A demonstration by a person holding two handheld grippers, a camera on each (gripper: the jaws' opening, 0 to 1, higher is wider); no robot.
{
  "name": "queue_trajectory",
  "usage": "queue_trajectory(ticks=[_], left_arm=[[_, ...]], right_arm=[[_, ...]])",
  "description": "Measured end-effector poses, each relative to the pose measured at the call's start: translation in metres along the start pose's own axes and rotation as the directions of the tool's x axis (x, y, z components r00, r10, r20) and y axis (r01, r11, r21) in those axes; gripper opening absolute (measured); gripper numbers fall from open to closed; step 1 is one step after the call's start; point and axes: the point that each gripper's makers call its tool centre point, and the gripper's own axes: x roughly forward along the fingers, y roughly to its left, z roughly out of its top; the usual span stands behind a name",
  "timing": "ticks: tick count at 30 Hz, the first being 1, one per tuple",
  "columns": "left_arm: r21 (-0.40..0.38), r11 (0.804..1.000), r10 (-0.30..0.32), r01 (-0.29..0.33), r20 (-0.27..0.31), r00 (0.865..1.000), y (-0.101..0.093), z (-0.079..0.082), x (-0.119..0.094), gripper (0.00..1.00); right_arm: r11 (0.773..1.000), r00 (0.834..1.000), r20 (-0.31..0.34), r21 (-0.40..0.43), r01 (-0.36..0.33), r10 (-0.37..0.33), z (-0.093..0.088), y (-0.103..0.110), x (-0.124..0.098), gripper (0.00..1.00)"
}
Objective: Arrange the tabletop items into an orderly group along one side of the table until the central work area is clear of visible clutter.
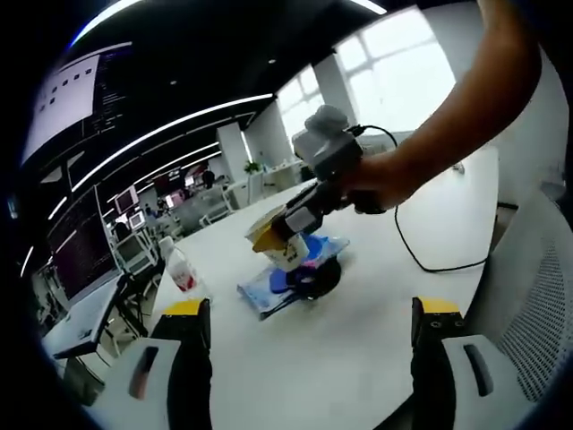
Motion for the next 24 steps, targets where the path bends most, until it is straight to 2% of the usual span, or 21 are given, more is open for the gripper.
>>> queue_trajectory(ticks=[4, 13, 24], left_arm=[[-0.008, 1.0, 0.001, -0.001, -0.007, 1.0, 0.0, -0.002, 0.001, 0.93], [-0.011, 1.0, 0.0, 0.0, -0.016, 1.0, -0.001, -0.005, 0.003, 0.91], [-0.019, 1.0, 0.011, -0.011, -0.026, 1.0, 0.002, -0.008, 0.004, 0.91]], right_arm=[[1.0, 1.0, 0.018, 0.004, 0.006, -0.006, 0.012, -0.008, 0.013, 0.44], [1.0, 1.0, 0.02, -0.002, 0.006, -0.006, 0.024, -0.021, 0.039, 0.44], [1.0, 1.0, 0.004, 0.008, 0.002, -0.002, 0.028, -0.029, 0.079, 0.44]])
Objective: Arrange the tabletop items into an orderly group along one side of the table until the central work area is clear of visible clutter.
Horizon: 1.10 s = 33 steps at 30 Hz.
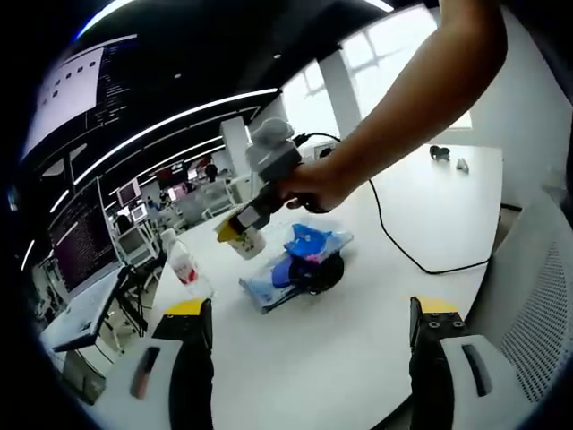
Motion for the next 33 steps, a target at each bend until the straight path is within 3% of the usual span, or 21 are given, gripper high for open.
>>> queue_trajectory(ticks=[19, 22, 33], left_arm=[[-0.011, 0.999, 0.036, -0.036, 0.02, 0.999, 0.009, 0.005, -0.005, 0.88], [-0.009, 0.999, 0.036, -0.036, 0.025, 0.999, 0.009, 0.006, -0.006, 0.88], [-0.012, 0.999, 0.045, -0.045, 0.021, 0.999, 0.012, 0.005, -0.008, 0.87]], right_arm=[[0.998, 0.998, -0.051, 0.043, 0.042, -0.04, -0.006, -0.019, 0.05, 0.43], [0.993, 0.997, -0.046, 0.095, 0.066, -0.062, -0.005, -0.027, 0.059, 0.43], [0.993, 0.995, -0.061, 0.09, 0.08, -0.075, -0.012, -0.027, 0.096, 0.43]])
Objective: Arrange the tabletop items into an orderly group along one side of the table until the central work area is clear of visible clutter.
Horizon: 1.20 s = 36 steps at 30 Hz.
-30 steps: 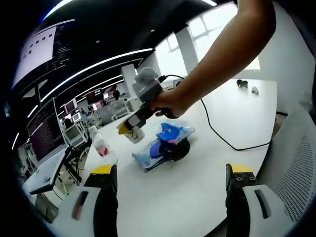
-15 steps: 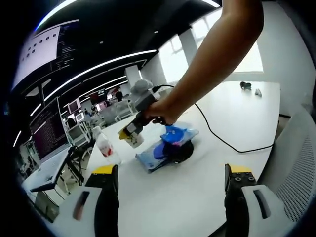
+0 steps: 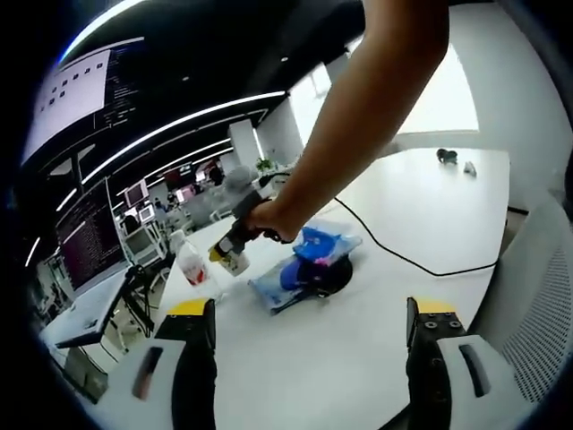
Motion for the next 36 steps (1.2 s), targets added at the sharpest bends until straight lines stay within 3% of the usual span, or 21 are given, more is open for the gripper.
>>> queue_trajectory(ticks=[6, 13, 22, 28, 31, 36], left_arm=[[-0.009, 1.0, 0.007, -0.007, -0.002, 1.0, 0.002, 0.0, 0.0, 0.87], [-0.011, 1.0, 0.009, -0.009, -0.007, 1.0, 0.002, -0.001, 0.0, 0.87], [-0.017, 1.0, 0.015, -0.015, -0.006, 1.0, 0.002, -0.001, 0.0, 0.87], [-0.026, 1.0, 0.018, -0.018, -0.001, 1.0, 0.003, 0.0, -0.001, 0.87], [-0.026, 1.0, 0.018, -0.018, 0.001, 1.0, 0.003, 0.0, -0.001, 0.87], [-0.029, 0.999, 0.018, -0.018, 0.002, 1.0, 0.003, 0.0, -0.001, 0.87]], right_arm=[[0.999, 1.0, 0.009, 0.047, 0.01, -0.01, -0.006, 0.003, 0.007, 0.43], [0.999, 1.0, -0.009, 0.044, 0.003, -0.002, -0.018, 0.001, 0.012, 0.43], [1.0, 1.0, -0.017, 0.016, -0.008, 0.009, -0.026, 0.003, 0.009, 0.43], [0.998, 0.998, -0.045, -0.052, -0.037, 0.035, -0.034, 0.012, 0.003, 0.44], [0.997, 0.995, -0.087, -0.063, -0.044, 0.038, -0.044, 0.014, -0.001, 0.44], [0.998, 0.996, -0.086, -0.058, -0.036, 0.031, -0.045, 0.012, 0.0, 0.43]])
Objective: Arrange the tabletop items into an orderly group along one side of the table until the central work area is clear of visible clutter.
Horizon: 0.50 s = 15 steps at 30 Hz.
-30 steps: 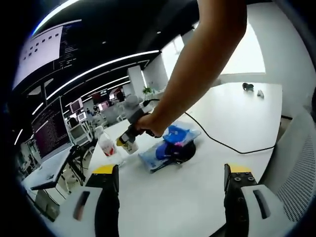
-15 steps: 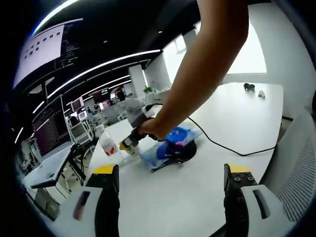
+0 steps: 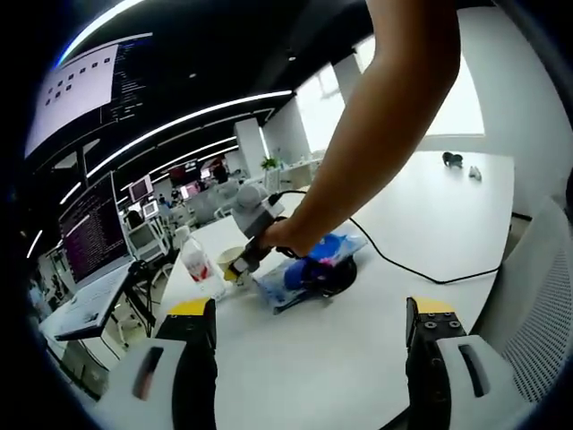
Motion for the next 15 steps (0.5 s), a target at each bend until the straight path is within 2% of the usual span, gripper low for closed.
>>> queue_trajectory(ticks=[6, 12, 15], left_arm=[[0.002, 1.0, 0.002, -0.002, -0.004, 1.0, 0.0, -0.001, 0.0, 0.87], [0.002, 1.0, 0.003, -0.003, -0.006, 1.0, 0.001, -0.001, 0.0, 0.87], [0.003, 1.0, 0.002, -0.002, -0.007, 1.0, 0.0, -0.002, 0.001, 0.87]], right_arm=[[1.0, 1.0, -0.022, -0.007, -0.009, 0.009, -0.001, 0.003, 0.009, 0.42], [1.0, 0.997, -0.073, -0.011, -0.027, 0.026, -0.011, 0.002, 0.016, 0.42], [1.0, 0.998, -0.054, 0.01, -0.023, 0.024, -0.005, 0.004, 0.016, 0.42]])
